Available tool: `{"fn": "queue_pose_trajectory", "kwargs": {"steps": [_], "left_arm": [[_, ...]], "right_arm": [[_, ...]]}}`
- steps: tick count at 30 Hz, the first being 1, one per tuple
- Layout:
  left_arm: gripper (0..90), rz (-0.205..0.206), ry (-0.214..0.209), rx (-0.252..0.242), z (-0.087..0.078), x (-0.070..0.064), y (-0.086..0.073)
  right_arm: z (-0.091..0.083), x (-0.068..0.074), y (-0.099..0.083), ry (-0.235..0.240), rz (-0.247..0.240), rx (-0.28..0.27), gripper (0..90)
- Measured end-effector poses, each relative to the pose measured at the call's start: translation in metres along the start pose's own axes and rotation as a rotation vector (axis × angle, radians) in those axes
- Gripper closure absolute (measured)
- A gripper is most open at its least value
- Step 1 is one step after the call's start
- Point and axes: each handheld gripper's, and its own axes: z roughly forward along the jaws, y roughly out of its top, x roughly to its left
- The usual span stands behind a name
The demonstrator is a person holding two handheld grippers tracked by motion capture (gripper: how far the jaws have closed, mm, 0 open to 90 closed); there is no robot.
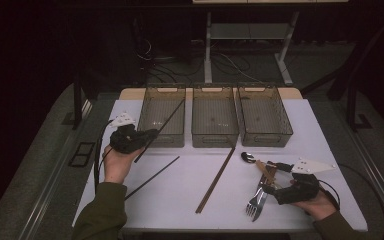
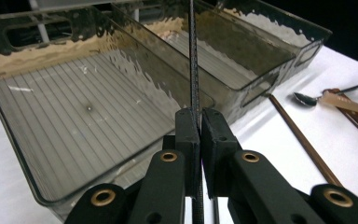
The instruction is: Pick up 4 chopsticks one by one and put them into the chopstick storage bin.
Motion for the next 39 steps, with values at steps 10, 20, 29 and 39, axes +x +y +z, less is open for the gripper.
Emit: {"fn": "queue_pose_trajectory", "kwargs": {"steps": [10, 20, 29, 39], "left_arm": [[85.6, -0.002, 0.013, -0.039, 0.007, 0.010, 0.016], [85.6, 0.003, 0.029, -0.049, 0.021, 0.019, 0.034], [85.6, -0.017, 0.048, -0.083, 0.031, 0.031, 0.045], [85.6, 0.002, 0.099, -0.074, 0.046, 0.046, 0.048]], "right_arm": [[0.000, -0.001, 0.000, -0.004, 0.000, 0.001, 3.6], [0.000, -0.001, -0.001, -0.003, 0.007, 0.004, 3.6], [0.000, -0.001, -0.001, -0.003, 0.008, 0.003, 3.6], [-0.001, 0.000, -0.001, -0.001, 0.008, 0.003, 3.6]]}}
